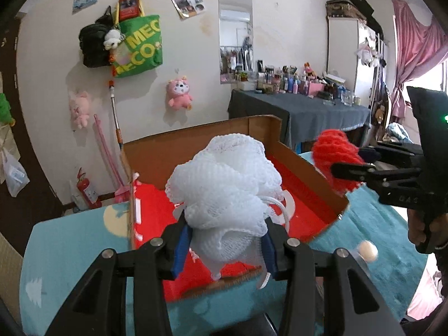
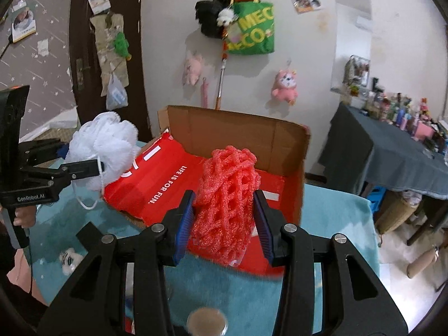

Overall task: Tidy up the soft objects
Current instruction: 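Carry the pouf and net into the red-lined box and lower them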

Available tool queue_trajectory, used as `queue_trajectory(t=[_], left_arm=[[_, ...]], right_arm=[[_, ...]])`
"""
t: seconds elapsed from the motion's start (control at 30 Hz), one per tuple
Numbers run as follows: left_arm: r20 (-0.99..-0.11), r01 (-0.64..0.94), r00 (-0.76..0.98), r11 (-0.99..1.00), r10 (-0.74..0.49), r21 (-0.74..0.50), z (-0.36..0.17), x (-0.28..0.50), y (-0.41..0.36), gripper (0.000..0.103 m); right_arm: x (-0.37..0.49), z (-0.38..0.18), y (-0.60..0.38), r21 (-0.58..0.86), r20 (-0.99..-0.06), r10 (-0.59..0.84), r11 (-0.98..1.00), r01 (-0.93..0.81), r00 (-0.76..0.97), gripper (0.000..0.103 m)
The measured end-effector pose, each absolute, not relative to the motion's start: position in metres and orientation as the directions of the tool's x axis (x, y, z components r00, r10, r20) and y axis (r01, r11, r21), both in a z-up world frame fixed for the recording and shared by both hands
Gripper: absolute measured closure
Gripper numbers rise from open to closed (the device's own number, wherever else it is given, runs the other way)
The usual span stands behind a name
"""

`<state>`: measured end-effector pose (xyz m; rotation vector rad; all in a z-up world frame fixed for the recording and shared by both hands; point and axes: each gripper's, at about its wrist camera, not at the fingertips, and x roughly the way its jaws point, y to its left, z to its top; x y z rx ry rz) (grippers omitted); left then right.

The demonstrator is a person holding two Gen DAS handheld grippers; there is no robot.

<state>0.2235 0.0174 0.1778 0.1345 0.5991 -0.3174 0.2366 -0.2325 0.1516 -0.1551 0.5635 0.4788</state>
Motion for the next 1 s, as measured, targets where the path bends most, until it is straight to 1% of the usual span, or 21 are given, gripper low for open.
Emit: queue_trajectory(t=[0.13, 0.27, 0.37, 0.47, 0.53, 0.6, 0.67, 0.8, 1.0], left_arm=[[-0.631, 0.351, 0.729, 0.936, -0.264, 0.013, 0.167, 0.27, 0.006, 0.056], [-0.685, 0.356, 0.685, 0.934, -0.248, 0.017, 0.149, 0.31, -0.005, 0.056], [-0.739, 0.357, 0.618, 0.933, -0.27, -0.042, 0.132, 0.344, -0.007, 0.055], [-0.765, 0.323, 0.592, 0.944, -0.254, -0.064, 0.115, 0.373, -0.007, 0.055], [-0.783, 0.295, 0.563, 0.949, -0.265, -0.109, 0.105, 0.39, -0.004, 0.055], [-0.793, 0.274, 0.55, 0.954, -0.261, -0.124, 0.097, 0.402, -0.004, 0.055], [-0.802, 0.269, 0.544, 0.956, -0.248, -0.114, 0.09, 0.412, -0.005, 0.055], [-0.819, 0.233, 0.536, 0.968, -0.205, -0.09, 0.076, 0.427, -0.003, 0.055], [-0.827, 0.235, 0.524, 0.968, -0.202, -0.088, 0.068, 0.431, 0.0, 0.05]], right_arm=[[0.285, 0.144, -0.209, 0.001, -0.623, 0.385, 0.871, -0.492, 0.681, 0.063], [0.333, 0.133, -0.189, 0.033, -0.694, 0.369, 0.874, -0.485, 0.618, 0.063], [0.366, 0.121, -0.173, 0.048, -0.745, 0.345, 0.882, -0.469, 0.571, 0.063], [0.401, 0.105, -0.167, 0.059, -0.79, 0.312, 0.895, -0.442, 0.527, 0.063], [0.423, 0.096, -0.166, 0.07, -0.815, 0.293, 0.906, -0.417, 0.5, 0.063], [0.441, 0.087, -0.167, 0.093, -0.837, 0.286, 0.915, -0.393, 0.467, 0.063], [0.455, 0.078, -0.167, 0.117, -0.853, 0.284, 0.922, -0.37, 0.438, 0.063], [0.468, 0.066, -0.159, 0.067, -0.875, 0.226, 0.932, -0.355, 0.429, 0.063], [0.476, 0.051, -0.159, 0.071, -0.886, 0.221, 0.933, -0.353, 0.408, 0.061]])
